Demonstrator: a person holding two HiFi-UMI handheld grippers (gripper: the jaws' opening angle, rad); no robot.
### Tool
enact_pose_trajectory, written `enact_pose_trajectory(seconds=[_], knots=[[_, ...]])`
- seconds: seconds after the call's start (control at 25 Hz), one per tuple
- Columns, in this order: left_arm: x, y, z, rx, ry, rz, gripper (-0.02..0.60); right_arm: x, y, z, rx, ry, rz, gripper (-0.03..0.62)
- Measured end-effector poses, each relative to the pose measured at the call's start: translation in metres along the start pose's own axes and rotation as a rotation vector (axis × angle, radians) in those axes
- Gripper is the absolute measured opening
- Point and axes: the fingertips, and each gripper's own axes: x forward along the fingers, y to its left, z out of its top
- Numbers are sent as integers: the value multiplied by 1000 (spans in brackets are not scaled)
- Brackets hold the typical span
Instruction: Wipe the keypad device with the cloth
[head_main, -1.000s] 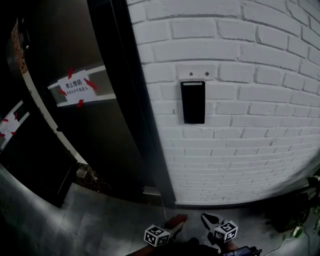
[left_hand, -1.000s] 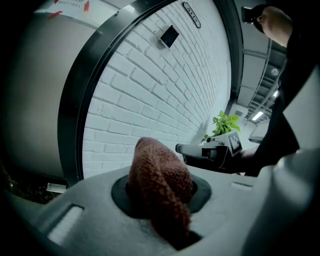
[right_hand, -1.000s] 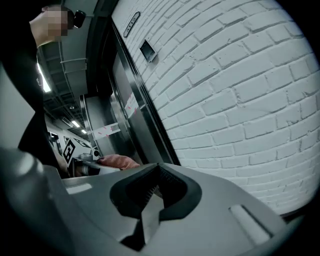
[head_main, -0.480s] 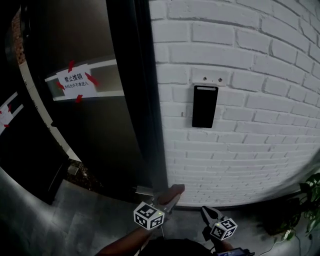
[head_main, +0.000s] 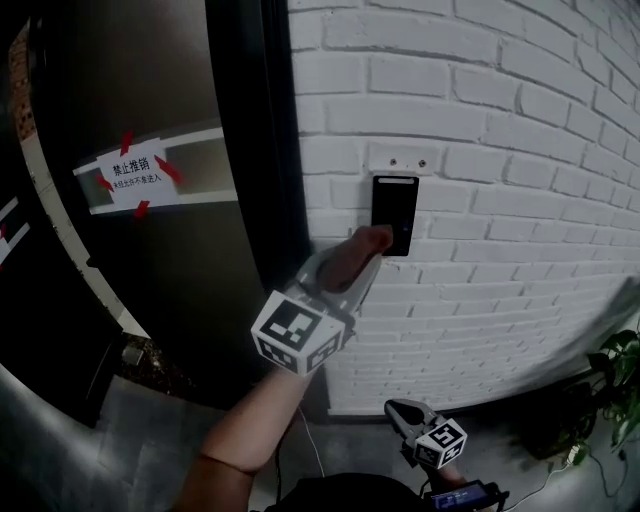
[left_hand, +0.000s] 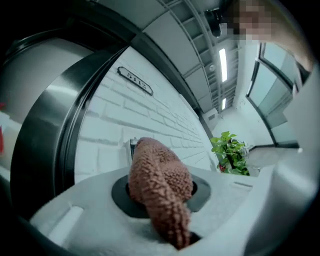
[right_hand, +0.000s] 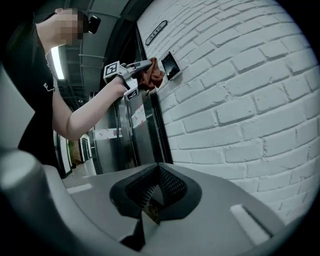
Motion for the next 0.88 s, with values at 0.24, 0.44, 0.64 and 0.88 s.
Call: enact_pose_trajectory(seconds=[0.24,0.44,0.64,0.88], knots=[[51,43,46,196,-4,165,57,2,-4,2,17,-14,1,2],[66,49,40,278,-38,329,57,-9,-18,-7,31,-31,-37,2],[97,14,37,383,-15,271,57,-10,-16,1,82,-45,-26,2],[110,-11,10,472,77,164,57,-5,-19,-4,83,-38,-12,2]])
